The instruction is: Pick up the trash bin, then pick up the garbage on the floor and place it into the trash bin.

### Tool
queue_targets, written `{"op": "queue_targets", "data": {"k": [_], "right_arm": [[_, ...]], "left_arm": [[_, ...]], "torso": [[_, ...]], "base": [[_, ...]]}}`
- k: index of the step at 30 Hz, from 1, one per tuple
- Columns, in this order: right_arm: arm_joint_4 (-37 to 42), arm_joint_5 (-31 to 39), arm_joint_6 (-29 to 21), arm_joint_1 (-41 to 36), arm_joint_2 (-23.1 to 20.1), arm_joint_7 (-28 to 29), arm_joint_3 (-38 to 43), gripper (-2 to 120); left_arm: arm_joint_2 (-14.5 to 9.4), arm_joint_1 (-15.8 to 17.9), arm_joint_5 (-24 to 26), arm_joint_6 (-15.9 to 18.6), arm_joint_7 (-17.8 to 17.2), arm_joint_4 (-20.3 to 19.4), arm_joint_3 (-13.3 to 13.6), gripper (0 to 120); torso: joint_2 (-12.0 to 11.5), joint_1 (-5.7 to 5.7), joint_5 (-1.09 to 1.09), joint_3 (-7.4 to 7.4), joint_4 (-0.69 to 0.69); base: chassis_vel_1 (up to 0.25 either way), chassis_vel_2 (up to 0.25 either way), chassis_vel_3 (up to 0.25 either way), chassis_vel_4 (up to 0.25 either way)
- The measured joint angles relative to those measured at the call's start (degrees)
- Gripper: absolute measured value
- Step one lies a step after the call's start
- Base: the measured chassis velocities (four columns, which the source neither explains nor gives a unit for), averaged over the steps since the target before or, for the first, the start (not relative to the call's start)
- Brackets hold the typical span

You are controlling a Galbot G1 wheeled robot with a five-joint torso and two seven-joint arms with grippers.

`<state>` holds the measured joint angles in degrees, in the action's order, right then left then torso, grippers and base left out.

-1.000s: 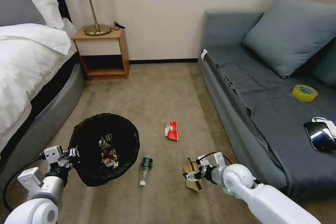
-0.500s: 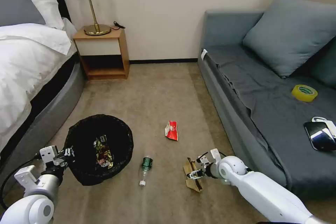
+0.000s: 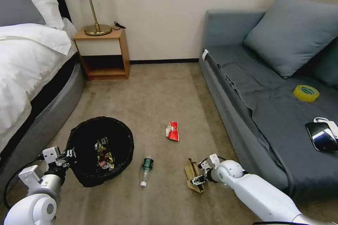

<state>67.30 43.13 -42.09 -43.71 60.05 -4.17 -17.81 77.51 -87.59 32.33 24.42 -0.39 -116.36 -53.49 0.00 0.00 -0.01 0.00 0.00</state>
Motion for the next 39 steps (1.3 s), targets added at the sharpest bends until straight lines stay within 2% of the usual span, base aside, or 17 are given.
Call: {"op": "queue_targets", "data": {"k": [1,3,7,15,17,21,24,25,30,31,33,36,39], "right_arm": [[0.0,0.0,0.0,0.0,0.0,0.0,0.0,98],[-0.5,-0.9,0.6,0.0,0.4,0.0,0.1,90],[-0.6,-1.6,1.4,-0.1,0.7,0.3,0.2,79],[0.2,-1.8,1.9,-1.3,0.4,0.8,0.7,63],[0.7,-1.8,2.0,-1.6,0.1,1.2,0.9,56],[1.4,-1.6,2.1,-2.0,-0.2,1.6,1.2,47],[3.5,-0.6,2.0,-2.9,-0.5,2.1,1.8,33],[3.5,-0.6,2.0,-2.9,-0.5,2.1,1.8,33],[7.4,1.0,1.9,-4.5,-2.1,4.2,3.8,10],[7.4,1.0,1.9,-4.5,-2.1,4.2,3.8,10],[8.7,1.4,1.9,-5.1,-2.6,4.8,4.5,2],[9.9,1.7,2.1,-5.8,-3.2,5.4,5.0,0],[14.3,3.6,2.1,-7.0,-4.7,6.9,6.8,0]], "left_arm": [[0.0,0.0,0.0,0.0,0.0,0.0,0.0,4],[0.0,0.0,0.0,-0.1,0.0,0.1,0.0,4],[0.0,0.0,0.0,-0.4,0.2,0.3,-0.1,4],[-0.2,-0.2,0.1,-0.8,0.5,0.5,-0.2,4],[-0.4,-0.2,0.3,-0.8,0.5,0.4,-0.3,4],[-0.4,-0.3,0.4,-0.8,0.5,0.3,-0.4,4],[-0.4,-0.5,0.4,-0.8,0.5,0.0,-0.4,4],[-0.4,-0.5,0.4,-0.8,0.5,0.0,-0.4,4],[-0.5,-0.8,0.6,-0.8,0.5,-0.4,-0.5,4],[-0.5,-0.8,0.6,-0.8,0.5,-0.4,-0.5,4],[-0.5,-0.9,0.6,-0.9,0.5,-0.5,-0.5,4],[-0.6,-1.1,0.6,-1.0,0.5,-0.7,-0.4,4],[-0.7,-1.4,0.7,-1.0,0.6,-1.0,-0.2,4]], "torso": [[0.0,0.00,0.00,0.00,0.00],[0.0,0.00,-0.10,-0.01,-0.02],[0.0,-0.01,-0.11,-0.02,-0.06],[0.0,-0.01,-0.05,-0.02,-0.05],[0.0,0.00,0.03,-0.01,0.02],[0.0,0.00,0.04,0.00,0.03],[0.0,0.00,0.14,0.02,0.07],[0.0,0.00,0.14,0.02,0.07],[0.0,0.00,0.05,0.01,0.00],[0.0,0.00,0.05,0.01,0.00],[0.0,0.00,0.03,0.01,0.01],[0.0,0.00,0.03,0.01,0.01],[0.0,0.00,0.02,0.01,0.00]], "base": [[0.000,0.000,0.000,0.000],[0.000,0.000,0.000,0.000],[0.000,0.000,0.000,0.000],[0.000,0.000,0.000,0.000],[0.000,0.000,0.000,0.000],[0.000,0.000,0.000,0.000],[0.000,0.000,0.000,0.000],[0.000,0.000,0.000,0.000],[0.000,0.000,0.000,0.000],[0.000,0.000,0.000,0.000],[0.000,0.000,0.000,0.000],[0.000,0.000,0.000,0.000],[0.000,0.000,0.000,0.000]]}}
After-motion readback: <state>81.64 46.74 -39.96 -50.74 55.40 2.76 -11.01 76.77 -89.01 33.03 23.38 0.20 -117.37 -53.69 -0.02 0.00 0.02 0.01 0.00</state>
